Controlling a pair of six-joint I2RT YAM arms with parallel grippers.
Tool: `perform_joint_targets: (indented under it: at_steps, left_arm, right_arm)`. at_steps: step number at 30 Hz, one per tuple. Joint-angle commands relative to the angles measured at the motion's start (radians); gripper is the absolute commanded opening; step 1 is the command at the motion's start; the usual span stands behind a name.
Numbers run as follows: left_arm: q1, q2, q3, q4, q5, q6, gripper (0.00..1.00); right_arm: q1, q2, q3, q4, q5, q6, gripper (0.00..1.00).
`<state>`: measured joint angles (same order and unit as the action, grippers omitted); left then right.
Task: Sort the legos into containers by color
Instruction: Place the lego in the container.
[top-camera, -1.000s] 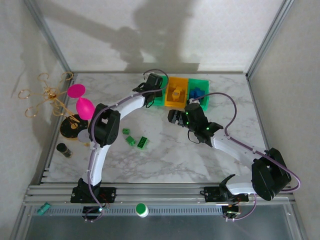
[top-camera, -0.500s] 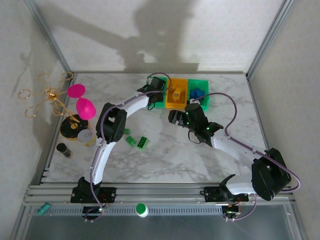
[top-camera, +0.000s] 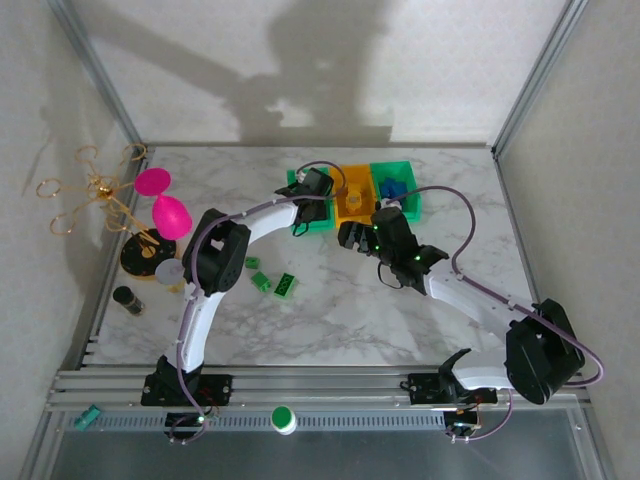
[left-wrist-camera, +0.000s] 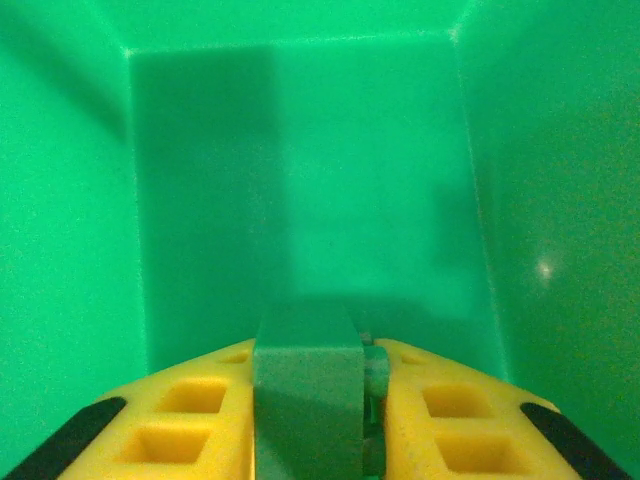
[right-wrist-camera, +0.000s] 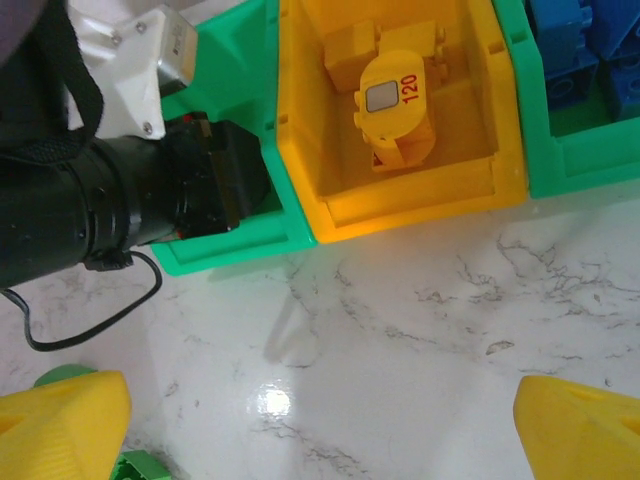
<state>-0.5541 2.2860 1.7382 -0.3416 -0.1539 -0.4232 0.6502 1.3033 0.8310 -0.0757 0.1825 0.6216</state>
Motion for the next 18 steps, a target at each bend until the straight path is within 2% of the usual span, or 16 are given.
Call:
perform_joint_targets:
  at_steps: [1, 7, 18]
  left_arm:
    - [-0.004, -0.022, -0.009, -0.03, -0.015, -0.015, 0.32]
    - [-0.003, -0.005, 0.04, -0.043, -0.024, -0.015, 0.39]
    - [0.005, -0.017, 0.12, -0.067, -0.054, -0.028, 0.39]
  right_arm:
    - [-0.007, -0.039, -0.016, -0.024, 0.025, -0.005, 0.99]
    - [-0.007, -0.046, -0.015, -0.032, 0.029, -0.004, 0.99]
    - [-0.007, -0.044, 0.003, -0.039, 0.032, -0.01, 0.99]
